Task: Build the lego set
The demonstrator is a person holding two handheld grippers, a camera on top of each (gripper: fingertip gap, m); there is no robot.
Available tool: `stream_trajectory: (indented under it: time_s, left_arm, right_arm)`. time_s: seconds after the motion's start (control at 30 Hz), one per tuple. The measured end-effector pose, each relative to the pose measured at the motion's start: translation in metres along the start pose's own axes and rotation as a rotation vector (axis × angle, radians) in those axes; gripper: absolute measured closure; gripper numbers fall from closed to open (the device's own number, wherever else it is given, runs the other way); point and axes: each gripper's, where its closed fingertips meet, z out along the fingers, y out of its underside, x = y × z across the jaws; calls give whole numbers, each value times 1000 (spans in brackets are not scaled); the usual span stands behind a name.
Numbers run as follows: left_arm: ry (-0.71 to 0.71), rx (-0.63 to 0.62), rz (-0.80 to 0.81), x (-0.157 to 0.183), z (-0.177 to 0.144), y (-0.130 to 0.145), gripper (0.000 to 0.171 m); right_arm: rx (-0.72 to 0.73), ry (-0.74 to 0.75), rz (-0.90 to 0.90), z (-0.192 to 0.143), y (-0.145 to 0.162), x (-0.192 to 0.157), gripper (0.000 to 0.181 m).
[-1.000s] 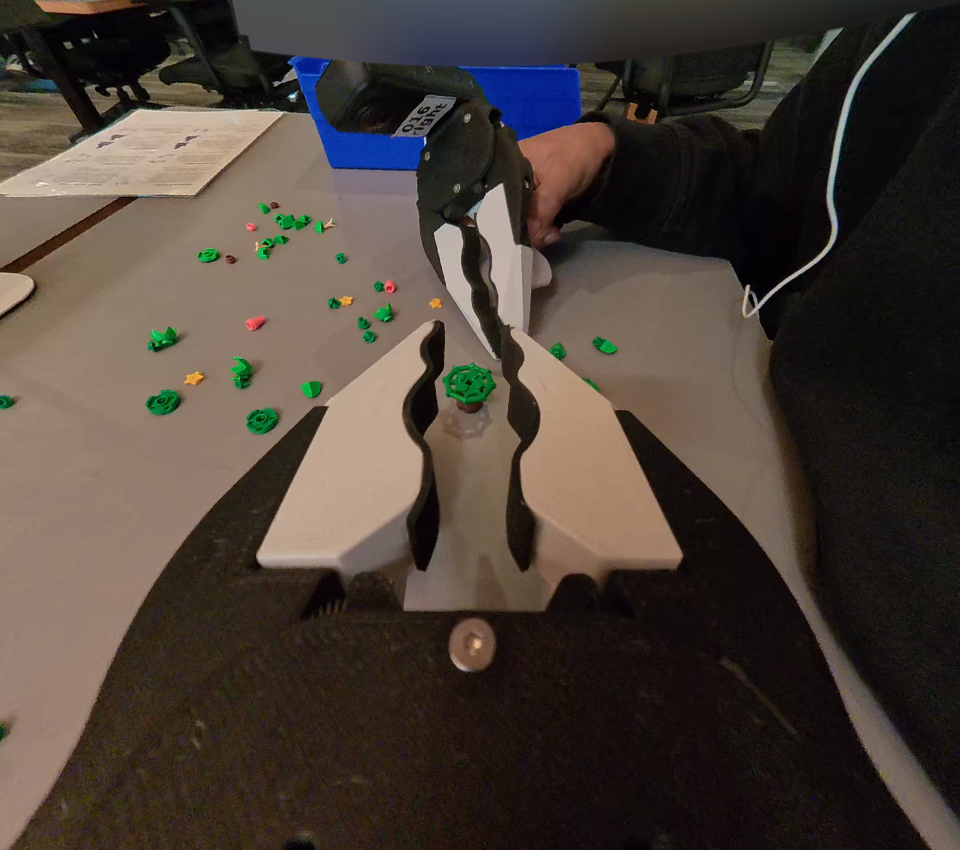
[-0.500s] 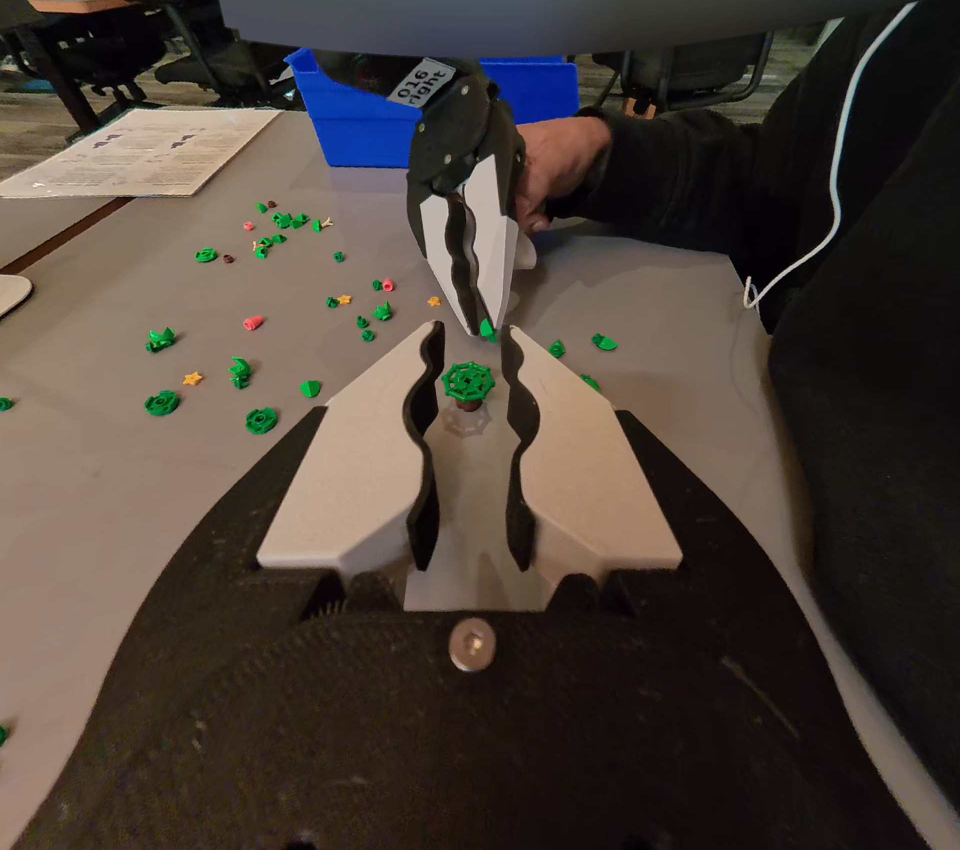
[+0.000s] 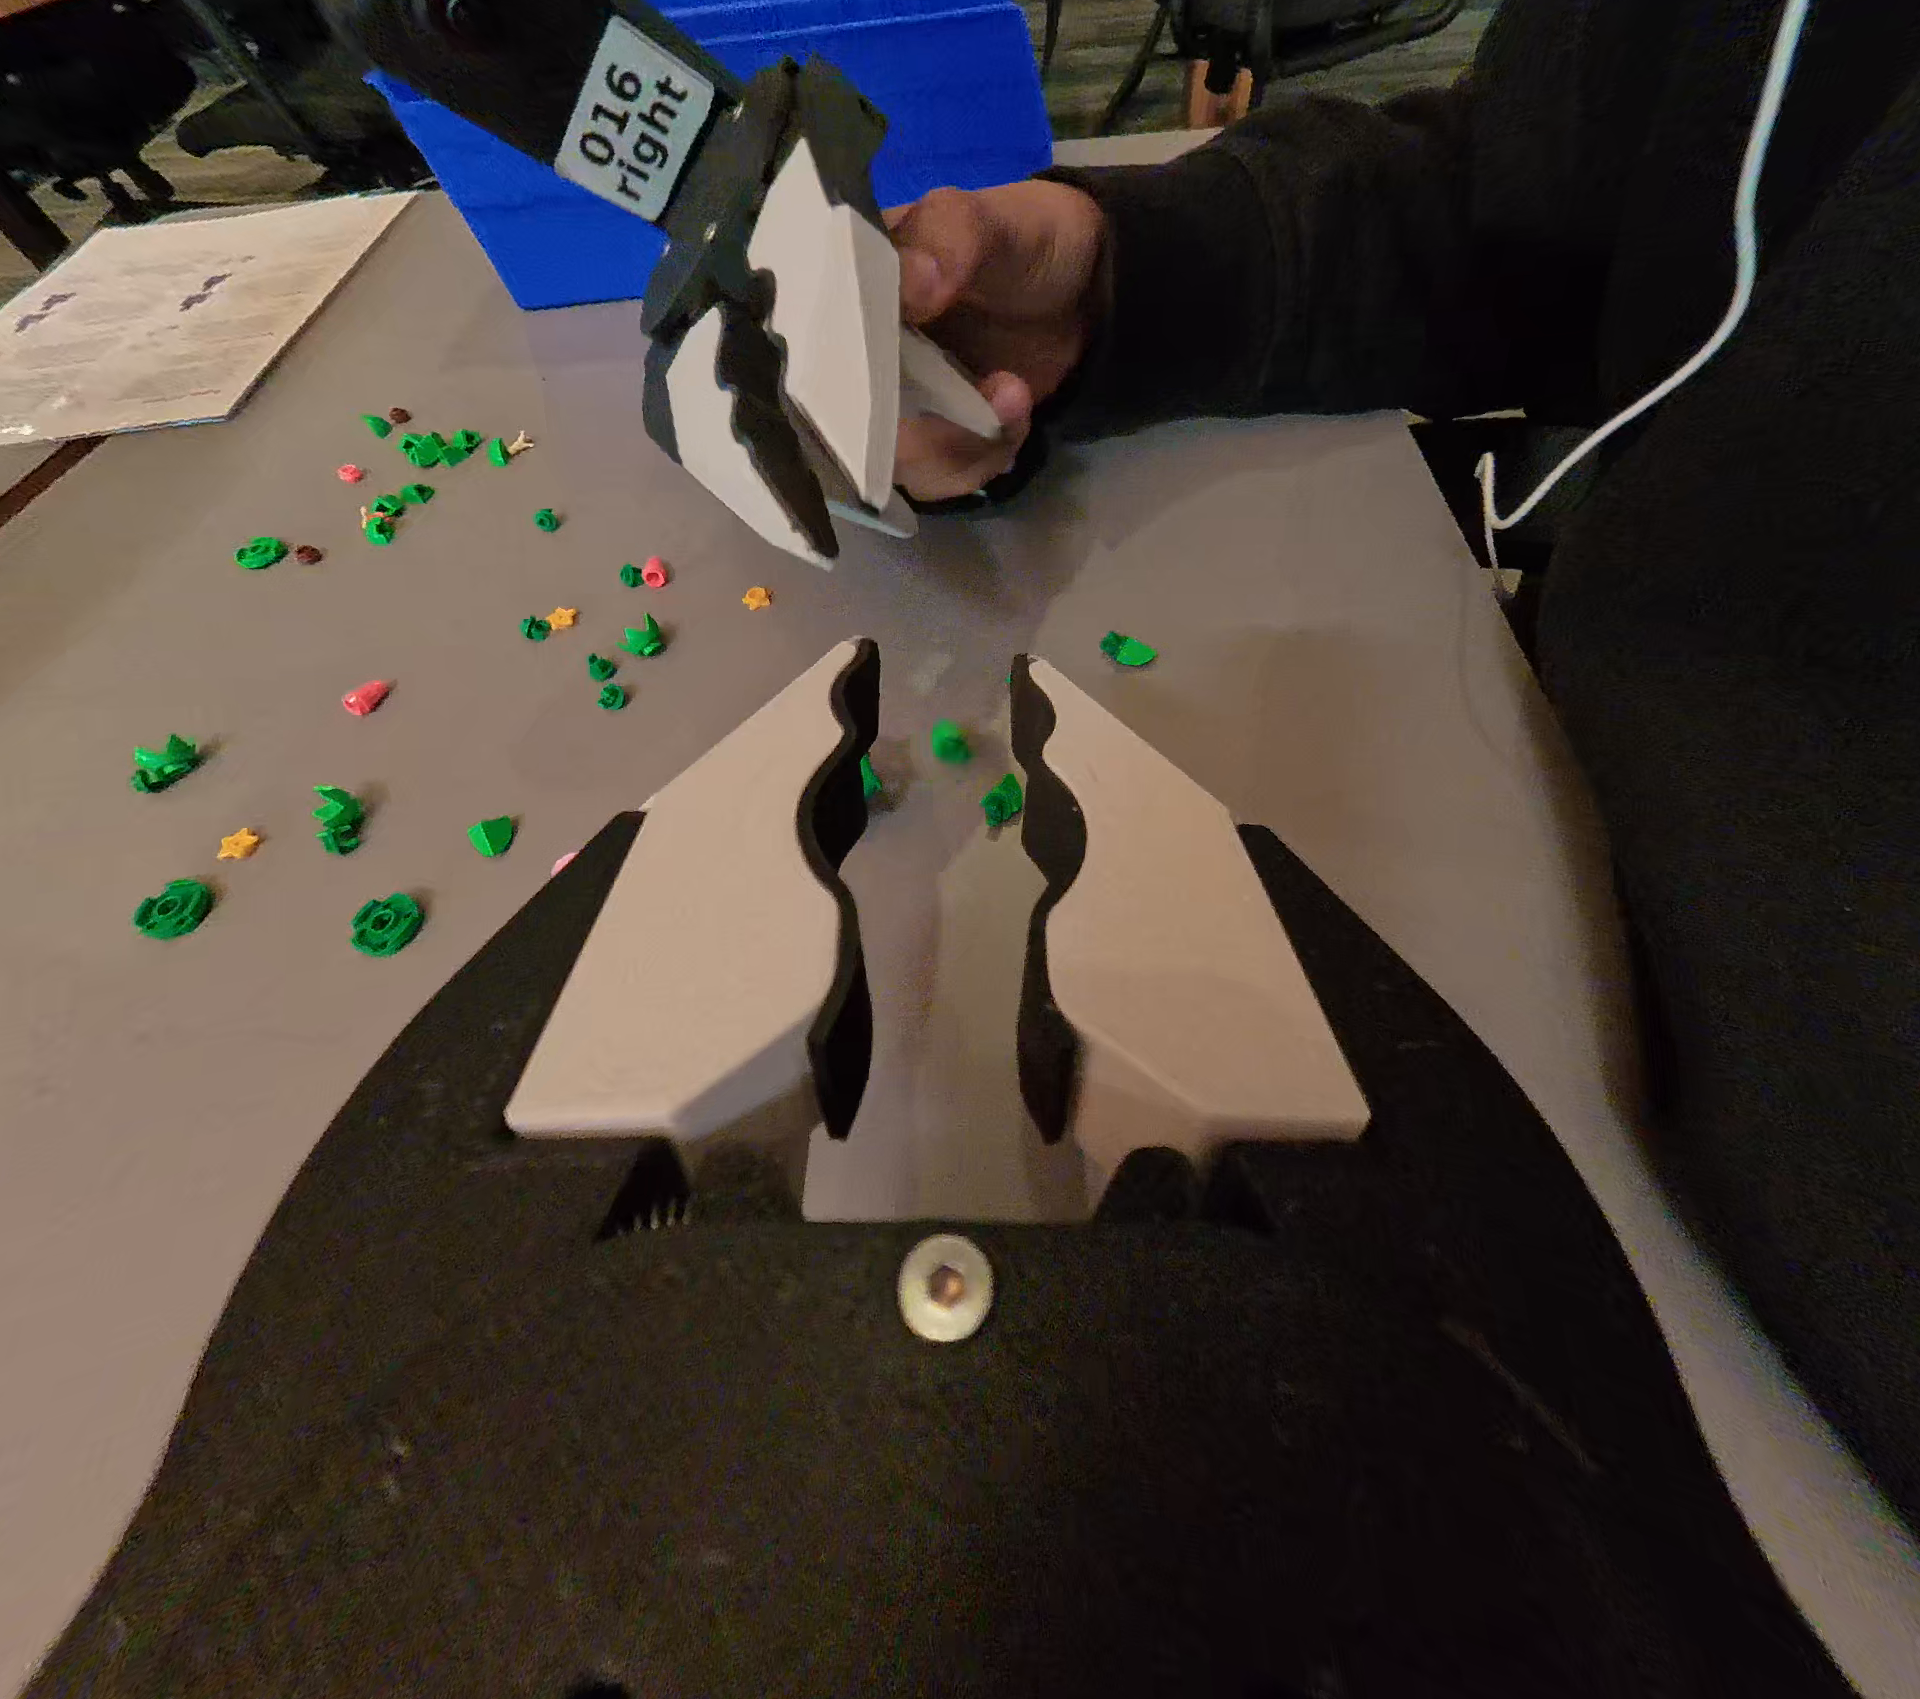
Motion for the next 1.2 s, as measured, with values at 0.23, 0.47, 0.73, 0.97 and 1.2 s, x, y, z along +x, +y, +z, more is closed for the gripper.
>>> stream_trajectory:
  time_s: [0.23,0.47,0.73,0.97,1.2]
  left_arm:
    - [-11,-41,10,-1,2,6,151]
    - [-9,-67,4,-3,3,12,153]
    - [-21,-51,-8,-7,0,10,153]
    - [-48,22,-61,-17,-10,0,153]
    - [-63,107,-145,-29,-22,-10,153]
  right_arm:
    - [100,162,-63,-30,-21,16,170]
    - [216,220,-70,-60,-41,19,168]
    - [124,394,-197,-59,-35,31,168]
    - [196,551,-326,-87,-54,29,168]
    - [91,730,-387,-96,-47,49,167]
